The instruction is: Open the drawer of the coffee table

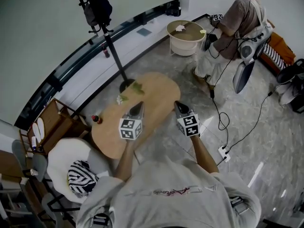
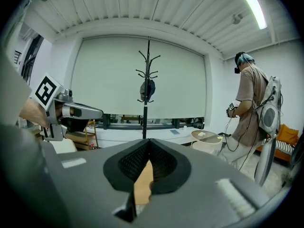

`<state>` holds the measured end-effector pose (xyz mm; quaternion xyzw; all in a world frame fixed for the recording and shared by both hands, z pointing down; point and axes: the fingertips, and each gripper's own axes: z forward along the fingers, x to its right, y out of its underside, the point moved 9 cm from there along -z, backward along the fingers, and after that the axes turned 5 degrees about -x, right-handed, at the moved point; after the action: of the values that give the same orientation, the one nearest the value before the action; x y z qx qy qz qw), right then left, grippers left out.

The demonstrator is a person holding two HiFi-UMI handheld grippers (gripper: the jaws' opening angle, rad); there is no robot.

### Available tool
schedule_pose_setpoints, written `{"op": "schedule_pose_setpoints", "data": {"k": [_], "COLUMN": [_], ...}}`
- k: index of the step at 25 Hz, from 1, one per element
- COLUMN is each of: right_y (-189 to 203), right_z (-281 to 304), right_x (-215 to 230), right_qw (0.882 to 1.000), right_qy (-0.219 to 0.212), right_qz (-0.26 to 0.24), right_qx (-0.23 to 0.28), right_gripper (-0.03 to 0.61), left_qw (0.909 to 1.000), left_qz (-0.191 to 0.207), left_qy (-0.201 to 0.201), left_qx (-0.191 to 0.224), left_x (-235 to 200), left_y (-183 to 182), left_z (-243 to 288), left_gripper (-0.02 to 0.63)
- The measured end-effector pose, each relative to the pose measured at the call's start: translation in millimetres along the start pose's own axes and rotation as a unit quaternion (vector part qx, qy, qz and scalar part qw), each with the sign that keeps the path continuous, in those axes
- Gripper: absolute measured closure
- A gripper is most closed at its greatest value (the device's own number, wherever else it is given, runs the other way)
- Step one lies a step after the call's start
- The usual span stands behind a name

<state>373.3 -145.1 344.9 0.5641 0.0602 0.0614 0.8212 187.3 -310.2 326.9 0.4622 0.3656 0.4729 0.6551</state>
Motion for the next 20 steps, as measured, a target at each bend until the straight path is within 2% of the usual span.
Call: {"op": "schedule_pose_setpoints", "data": {"k": [10, 20], "right_y": [9, -8], "right_z": [25, 66], "right_x": [-5, -12], "right_qw": [1.000, 0.999], "right_qy": [-0.017, -0.004], "right_qz": [0.004, 0.011], "right_qx": [-0.026, -0.036], "right_gripper": [0.574, 0.574], "left_qw": [0.9997, 0.9994], "left_qz": [-0.017, -0.028], "left_qy": [-0.013, -0.009], "left_qx": [-0.016, -0.019], "left_x": [-21, -70], "left_y": [13, 13], "left_z": [6, 16], "left_gripper": [0.614, 0.614]}}
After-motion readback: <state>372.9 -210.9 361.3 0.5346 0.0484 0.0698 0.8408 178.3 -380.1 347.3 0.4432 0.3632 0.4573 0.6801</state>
